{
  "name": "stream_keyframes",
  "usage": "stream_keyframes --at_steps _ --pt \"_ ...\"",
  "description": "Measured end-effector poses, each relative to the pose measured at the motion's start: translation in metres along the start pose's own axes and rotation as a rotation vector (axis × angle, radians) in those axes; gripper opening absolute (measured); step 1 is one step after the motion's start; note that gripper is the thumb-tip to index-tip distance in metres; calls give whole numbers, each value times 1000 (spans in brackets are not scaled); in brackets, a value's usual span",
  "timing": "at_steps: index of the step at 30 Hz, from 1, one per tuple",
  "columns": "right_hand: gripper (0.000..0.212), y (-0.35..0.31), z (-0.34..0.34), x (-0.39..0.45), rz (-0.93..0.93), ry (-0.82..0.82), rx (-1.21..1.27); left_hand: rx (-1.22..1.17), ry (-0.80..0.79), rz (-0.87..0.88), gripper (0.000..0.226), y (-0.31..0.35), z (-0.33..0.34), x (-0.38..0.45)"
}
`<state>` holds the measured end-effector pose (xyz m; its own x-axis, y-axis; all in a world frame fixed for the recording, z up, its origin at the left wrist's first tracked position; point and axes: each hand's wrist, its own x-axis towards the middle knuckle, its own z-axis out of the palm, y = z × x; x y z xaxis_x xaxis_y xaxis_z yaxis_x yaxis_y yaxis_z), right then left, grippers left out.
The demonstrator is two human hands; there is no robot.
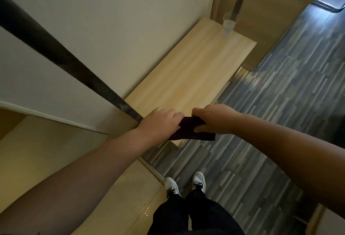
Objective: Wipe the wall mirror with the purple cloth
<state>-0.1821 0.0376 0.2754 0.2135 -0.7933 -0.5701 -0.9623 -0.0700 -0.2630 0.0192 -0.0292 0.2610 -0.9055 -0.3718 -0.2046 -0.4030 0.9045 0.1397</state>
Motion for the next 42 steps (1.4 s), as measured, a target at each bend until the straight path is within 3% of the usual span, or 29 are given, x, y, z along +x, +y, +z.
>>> stream_keyframes --at_steps 3,11,13,15,19,22,27,29,31,34,42 --pt "30 13 15 21 -24 -44 -11 -45 -102 21 38 -8 27 12" --pt "27 36 76 96 -90 -168 103 -255 -390 -80 28 -52 105 25" --pt "23 41 85 119 -86 -127 124 -237 -328 -129 20 -65 124 31" --pt "20 48 90 142 -67 -23 139 -155 -158 -196 16 -78 143 40" --pt "21 67 109 185 -28 388 -13 -11 114 -344 20 -93 178 65" --pt "29 73 137 212 -17 485 -147 -24 158 -407 25 -100 207 79" --pt "30 80 187 233 -76 426 -183 -32 96 -425 46 -101 264 76" --pt "31 81 213 230 -79 388 -171 -57 -33 -435 59 -91 286 66" --pt "53 79 238 221 -20 282 -153 -54 -206 -451 70 -81 301 54" --pt "78 73 263 208 40 200 -205 -16 -297 -472 84 -73 305 47" --pt "88 68 233 204 57 -50 -287 -18 -451 -453 85 -78 277 56"
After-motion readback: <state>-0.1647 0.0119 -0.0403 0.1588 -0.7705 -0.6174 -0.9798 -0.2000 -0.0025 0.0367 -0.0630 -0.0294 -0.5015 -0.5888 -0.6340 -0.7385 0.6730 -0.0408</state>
